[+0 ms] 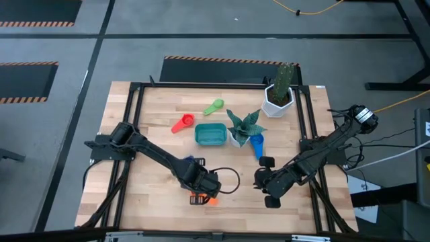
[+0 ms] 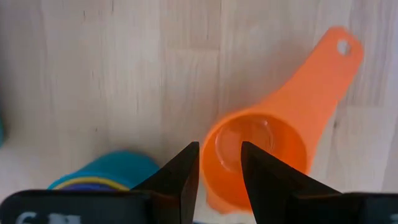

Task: Nest measuring cups in basket
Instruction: Stack the orange measuring cup on top of the dark blue measuring cup

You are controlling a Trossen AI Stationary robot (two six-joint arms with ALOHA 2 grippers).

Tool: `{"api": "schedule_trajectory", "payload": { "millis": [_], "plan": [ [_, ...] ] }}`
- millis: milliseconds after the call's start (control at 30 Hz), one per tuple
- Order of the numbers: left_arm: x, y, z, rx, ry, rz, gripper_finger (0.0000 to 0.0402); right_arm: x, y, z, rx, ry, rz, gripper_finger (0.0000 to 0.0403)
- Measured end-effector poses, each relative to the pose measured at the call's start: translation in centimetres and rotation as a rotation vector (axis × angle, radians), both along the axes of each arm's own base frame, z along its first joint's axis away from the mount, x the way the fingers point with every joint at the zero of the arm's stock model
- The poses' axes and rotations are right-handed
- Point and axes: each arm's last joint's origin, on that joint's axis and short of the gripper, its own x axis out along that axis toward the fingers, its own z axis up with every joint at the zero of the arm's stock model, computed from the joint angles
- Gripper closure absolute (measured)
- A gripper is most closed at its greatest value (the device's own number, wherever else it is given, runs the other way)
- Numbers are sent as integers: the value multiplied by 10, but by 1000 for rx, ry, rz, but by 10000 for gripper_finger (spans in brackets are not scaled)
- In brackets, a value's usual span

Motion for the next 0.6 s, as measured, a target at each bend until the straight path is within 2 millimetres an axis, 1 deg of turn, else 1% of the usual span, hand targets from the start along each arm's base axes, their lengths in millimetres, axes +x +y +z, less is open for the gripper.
{"api": "schedule_trajectory", "payload": {
  "millis": [100, 167, 267, 600],
  "plan": [
    [3, 0, -3, 9, -9, 5, 289, 0, 0, 0, 1, -1, 0, 337],
    [2, 2, -5, 25, 9, 8, 289, 0, 0, 0, 0, 1, 0, 337],
    [4, 2, -5, 20, -8, 9, 289, 0, 0, 0, 1, 0, 0, 337],
    [-4, 4, -27, 20, 54, 3, 289, 0, 0, 0, 2, -3, 0, 337]
  ]
}}
